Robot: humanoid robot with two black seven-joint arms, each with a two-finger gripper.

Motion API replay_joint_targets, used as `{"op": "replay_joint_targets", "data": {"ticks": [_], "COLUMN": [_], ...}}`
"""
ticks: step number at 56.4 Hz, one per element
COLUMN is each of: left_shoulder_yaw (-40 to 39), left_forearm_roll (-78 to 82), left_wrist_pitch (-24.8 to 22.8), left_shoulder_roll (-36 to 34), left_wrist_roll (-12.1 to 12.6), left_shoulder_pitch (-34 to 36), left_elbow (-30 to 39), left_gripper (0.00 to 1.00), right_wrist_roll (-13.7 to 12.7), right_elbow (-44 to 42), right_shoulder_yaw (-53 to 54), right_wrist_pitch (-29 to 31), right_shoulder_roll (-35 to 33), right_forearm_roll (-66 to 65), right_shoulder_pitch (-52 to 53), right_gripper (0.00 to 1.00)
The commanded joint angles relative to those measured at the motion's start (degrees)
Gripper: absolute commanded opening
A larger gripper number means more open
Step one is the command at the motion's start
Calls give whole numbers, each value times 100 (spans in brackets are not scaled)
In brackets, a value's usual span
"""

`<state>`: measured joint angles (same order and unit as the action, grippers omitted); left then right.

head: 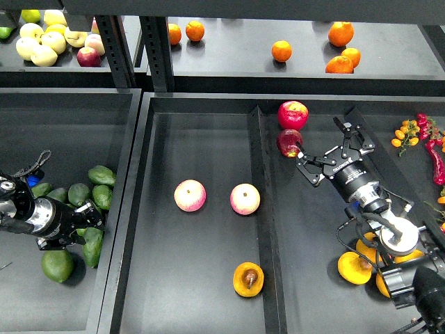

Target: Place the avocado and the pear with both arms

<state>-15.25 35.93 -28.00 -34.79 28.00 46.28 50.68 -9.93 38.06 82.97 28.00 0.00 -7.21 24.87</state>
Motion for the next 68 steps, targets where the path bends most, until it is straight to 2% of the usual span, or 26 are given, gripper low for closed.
{"op": "replay_joint_targets", "data": {"ticks": [1, 20, 30, 43, 46, 47, 50, 57, 68], "left_shoulder_yaw": [-417, -1823, -3185, -4882, -5338, -5853, -6243, -7000, -7335], "left_forearm_roll": [-7, -595, -1026, -1035, -1035, -1044, -1044, -1044, -1289], "left_wrist_pitch": [0, 0, 0, 0, 0, 0, 0, 0, 0], "left_shoulder_roll": [78, 333, 798, 1748, 2090, 2465, 2801, 3479, 3479], "left_wrist_roll": [0, 0, 0, 0, 0, 0, 0, -225, -769], "left_shoulder_pitch": [4, -40, -374, -866, -971, -1059, -1103, -1305, -1762], "left_elbow": [3, -32, -67, -67, -76, -172, -269, -348, -296], "left_gripper": [89, 88, 87, 88, 88, 88, 88, 88, 89], "right_wrist_roll": [0, 0, 0, 9, 9, 18, 18, 18, 18], "right_elbow": [8, -9, -18, -62, -62, -45, -36, -18, -45], "right_shoulder_yaw": [0, -9, 0, -18, -18, -9, -9, -9, 0], "right_wrist_pitch": [0, 0, 0, 0, 0, 0, 0, 0, 0], "right_shoulder_roll": [0, 0, 0, 0, 0, 0, 0, 0, 0], "right_forearm_roll": [0, 0, 0, 0, 0, 0, 0, 0, 0], "right_shoulder_pitch": [0, 27, 27, 36, 36, 36, 44, 44, 44], "right_gripper": [100, 100, 100, 100, 100, 100, 100, 100, 100]}}
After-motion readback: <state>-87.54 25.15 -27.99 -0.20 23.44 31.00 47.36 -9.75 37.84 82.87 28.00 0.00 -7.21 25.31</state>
